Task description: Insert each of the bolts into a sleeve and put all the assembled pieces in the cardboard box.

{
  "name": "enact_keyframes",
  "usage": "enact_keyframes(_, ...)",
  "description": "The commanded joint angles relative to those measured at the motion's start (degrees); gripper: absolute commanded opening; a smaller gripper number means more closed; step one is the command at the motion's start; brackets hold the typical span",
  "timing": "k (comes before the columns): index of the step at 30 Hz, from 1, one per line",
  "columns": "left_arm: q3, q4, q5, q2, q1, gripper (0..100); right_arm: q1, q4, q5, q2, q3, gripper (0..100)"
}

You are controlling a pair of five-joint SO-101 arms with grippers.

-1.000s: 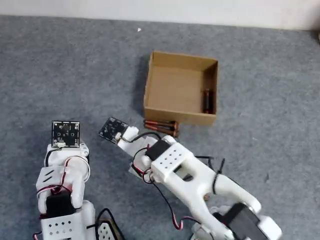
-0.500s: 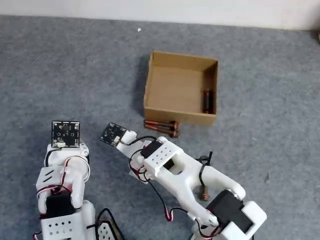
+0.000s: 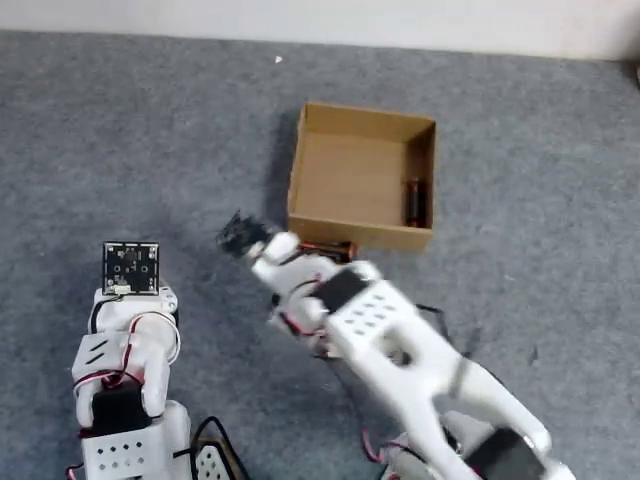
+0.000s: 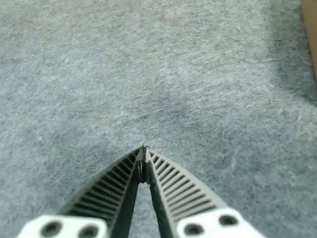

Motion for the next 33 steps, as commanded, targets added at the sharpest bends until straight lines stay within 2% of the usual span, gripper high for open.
enact_keyframes(1, -3.65, -1.32, 0.62, -0.31, 0.40, 1, 6.29, 6.73, -0.88, -13.23, -0.84, 0.5)
enact_keyframes(5, -7.25, -0.26, 0.44, 0.13, 5.23, 1, 13.05, 12.44, -5.19, -24.57, -0.84, 0.5)
enact_keyframes(8, -10.15, 2.20, -0.88, 0.22, 11.47, 3, 18.95, 14.55, -7.47, -31.34, -0.66, 0.5)
enact_keyframes(13, -12.88, 5.45, -5.10, 0.31, 19.30, 3, 28.62, 12.09, -10.99, -35.82, 5.14, 0.5)
enact_keyframes(18, -14.11, 7.12, -10.55, 2.68, 23.43, 3, 32.84, 7.16, -16.09, -35.82, 9.71, 0.5)
enact_keyframes(21, -17.54, 8.18, -11.87, 9.80, 26.68, 4, 36.09, 4.97, -17.93, -35.82, 10.86, 0.5)
enact_keyframes(26, -26.07, 8.26, -11.87, 27.12, 33.89, 4, 45.85, 1.54, -20.22, -36.09, 12.18, 0.5)
enact_keyframes(33, -35.74, 7.82, -11.87, 50.77, 49.10, 7, 56.31, -5.05, -22.86, -35.91, 15.34, 0.5)
